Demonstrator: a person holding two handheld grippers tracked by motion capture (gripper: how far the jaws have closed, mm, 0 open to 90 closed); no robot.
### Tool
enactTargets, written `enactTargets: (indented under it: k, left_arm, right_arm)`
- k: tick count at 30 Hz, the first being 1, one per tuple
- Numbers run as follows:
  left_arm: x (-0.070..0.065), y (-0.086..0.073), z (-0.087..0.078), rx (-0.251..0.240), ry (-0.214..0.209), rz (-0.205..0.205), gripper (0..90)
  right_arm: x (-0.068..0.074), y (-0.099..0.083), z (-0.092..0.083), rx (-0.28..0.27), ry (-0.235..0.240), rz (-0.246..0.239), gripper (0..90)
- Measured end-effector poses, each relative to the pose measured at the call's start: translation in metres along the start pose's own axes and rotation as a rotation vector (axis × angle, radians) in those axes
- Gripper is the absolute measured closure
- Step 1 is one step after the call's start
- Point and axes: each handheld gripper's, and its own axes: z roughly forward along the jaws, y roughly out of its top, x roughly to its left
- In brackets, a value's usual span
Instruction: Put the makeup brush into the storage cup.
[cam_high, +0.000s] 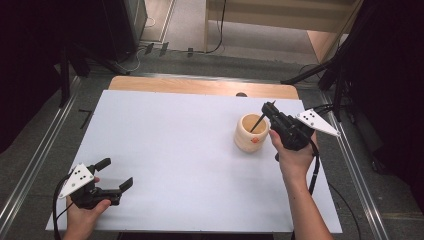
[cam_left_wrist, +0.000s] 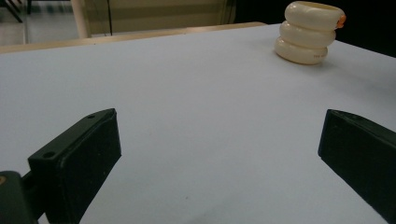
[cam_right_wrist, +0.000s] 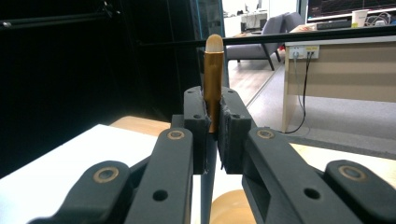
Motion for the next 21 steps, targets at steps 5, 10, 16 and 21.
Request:
enactTargets:
  k: [5,10,16,21]
  left_arm:
    - [0.000,0.000,0.000,-0.003,0.005,-0.004,0.0]
    - [0.001,0.000,-0.001,-0.005,0.007,-0.005,0.0]
    - [0.001,0.001,-0.001,-0.004,0.007,-0.004,0.0]
    - [0.001,0.001,-0.001,-0.005,0.010,-0.004,0.0]
  right_arm:
    - [-0.003,-0.002,0.004,0.005,-0.016,-0.008,84.8]
    - [-0.006,-0.004,0.009,0.009,-0.029,-0.017,84.8]
    - [-0.008,-0.006,0.012,0.015,-0.044,-0.023,84.8]
    - [-0.010,-0.010,0.015,0.021,-0.049,-0.030,84.8]
